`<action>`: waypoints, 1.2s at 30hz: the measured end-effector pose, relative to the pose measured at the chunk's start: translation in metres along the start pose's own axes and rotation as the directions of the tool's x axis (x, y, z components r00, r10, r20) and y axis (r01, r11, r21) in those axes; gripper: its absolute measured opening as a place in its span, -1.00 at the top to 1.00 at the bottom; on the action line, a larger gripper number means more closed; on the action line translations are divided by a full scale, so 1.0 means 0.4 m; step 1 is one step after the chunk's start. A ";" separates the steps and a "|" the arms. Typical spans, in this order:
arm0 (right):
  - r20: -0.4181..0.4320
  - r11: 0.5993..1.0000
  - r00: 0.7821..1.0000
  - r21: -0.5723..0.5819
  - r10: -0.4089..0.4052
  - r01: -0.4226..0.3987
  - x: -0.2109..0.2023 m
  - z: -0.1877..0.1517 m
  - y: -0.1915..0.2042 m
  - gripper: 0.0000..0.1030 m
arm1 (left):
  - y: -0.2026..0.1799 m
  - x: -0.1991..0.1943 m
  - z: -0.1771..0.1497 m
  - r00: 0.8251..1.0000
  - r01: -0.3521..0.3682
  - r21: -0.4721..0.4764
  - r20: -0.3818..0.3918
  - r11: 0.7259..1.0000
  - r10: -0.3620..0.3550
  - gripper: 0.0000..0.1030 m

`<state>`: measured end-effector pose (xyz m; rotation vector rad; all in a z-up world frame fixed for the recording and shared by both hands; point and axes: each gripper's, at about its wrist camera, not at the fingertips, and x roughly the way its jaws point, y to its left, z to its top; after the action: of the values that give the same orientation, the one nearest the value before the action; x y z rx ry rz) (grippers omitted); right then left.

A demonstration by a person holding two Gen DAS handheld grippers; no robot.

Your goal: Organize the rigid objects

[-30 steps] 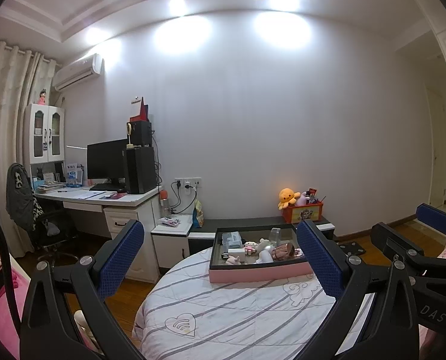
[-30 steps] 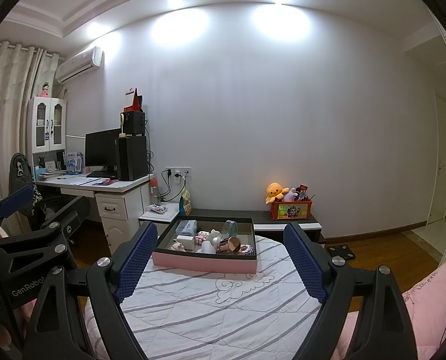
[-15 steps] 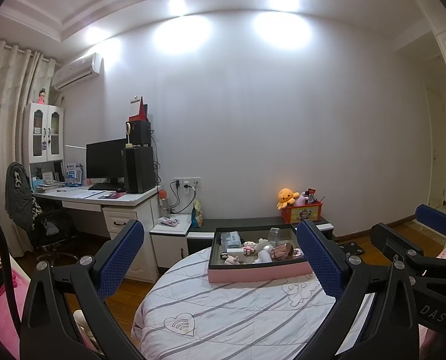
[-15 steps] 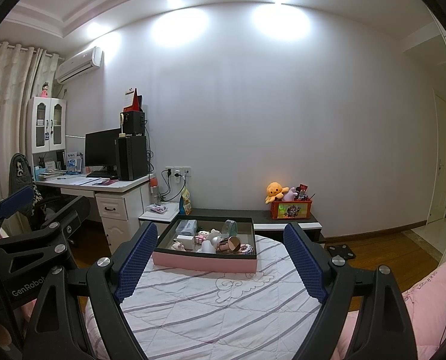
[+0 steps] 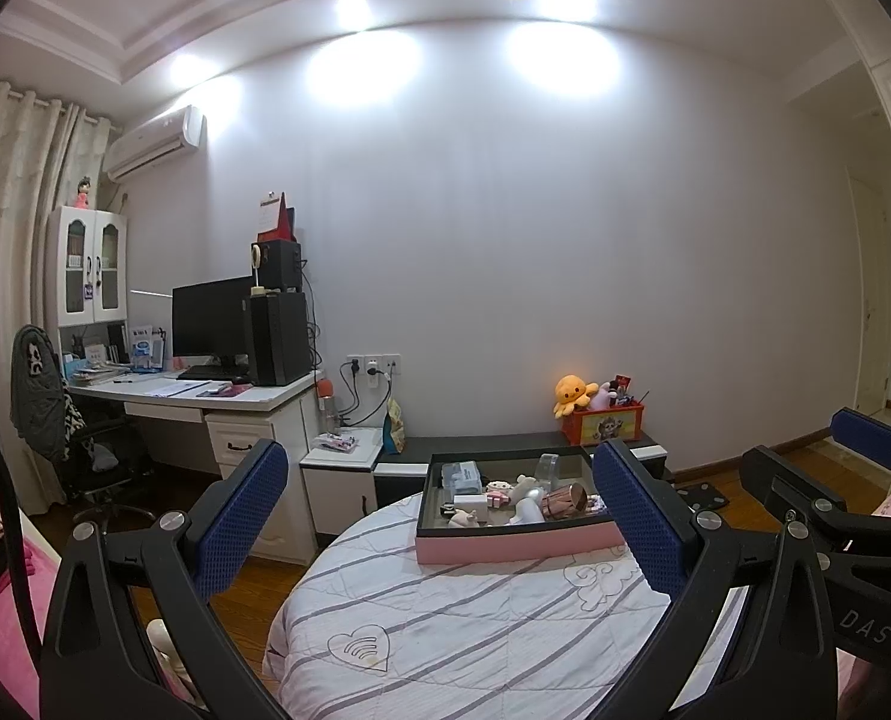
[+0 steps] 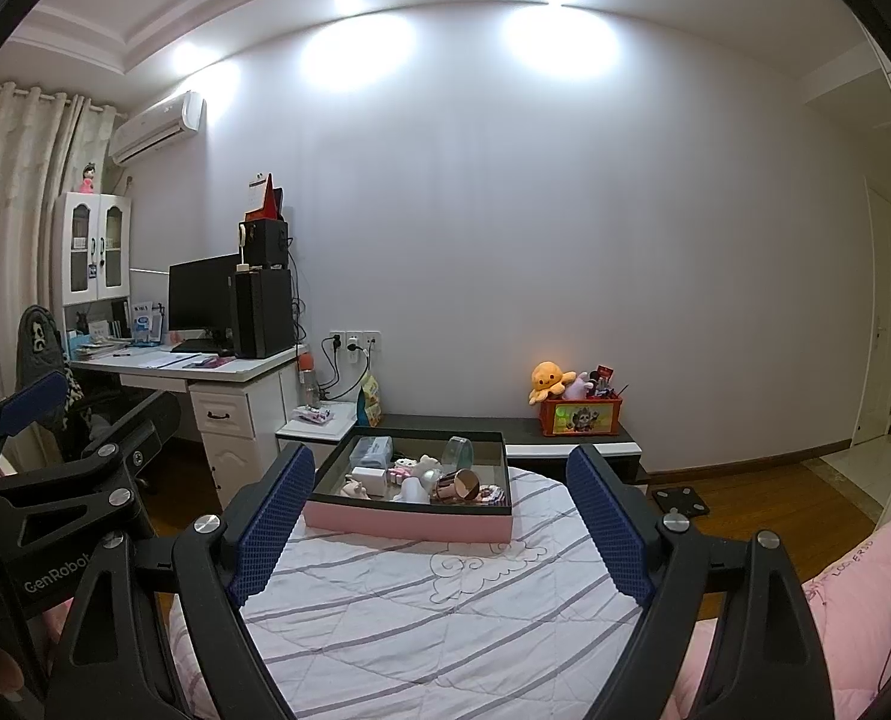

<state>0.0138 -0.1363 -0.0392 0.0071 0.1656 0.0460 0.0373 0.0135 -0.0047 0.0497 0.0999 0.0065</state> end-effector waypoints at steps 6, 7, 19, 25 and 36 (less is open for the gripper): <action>-0.001 1.000 1.000 0.000 -0.001 0.001 -0.002 -0.003 0.004 -0.70 | 0.001 0.001 -0.002 1.000 -0.001 0.002 -0.001 1.000 0.001 -0.99; -0.001 1.000 1.000 0.000 -0.002 0.002 -0.002 -0.003 0.004 -0.70 | 0.001 0.001 -0.003 1.000 -0.001 0.003 0.000 1.000 0.001 -0.99; -0.002 1.000 1.000 0.000 -0.003 0.003 -0.003 -0.003 0.006 -0.70 | 0.006 -0.002 -0.008 1.000 0.000 0.005 0.017 1.000 0.000 -0.99; -0.006 1.000 1.000 0.003 -0.007 0.007 -0.004 -0.005 0.010 -0.70 | 0.015 -0.003 -0.012 1.000 0.016 -0.004 0.020 1.000 -0.016 -0.97; -0.015 1.000 1.000 0.006 -0.010 0.010 -0.002 -0.006 0.012 -0.70 | 0.019 0.001 -0.016 1.000 0.013 -0.001 0.011 1.000 -0.013 -0.97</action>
<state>0.0126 -0.1315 -0.0413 0.0125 0.1803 0.0357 0.0371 0.0213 -0.0105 0.0484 0.0891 -0.0063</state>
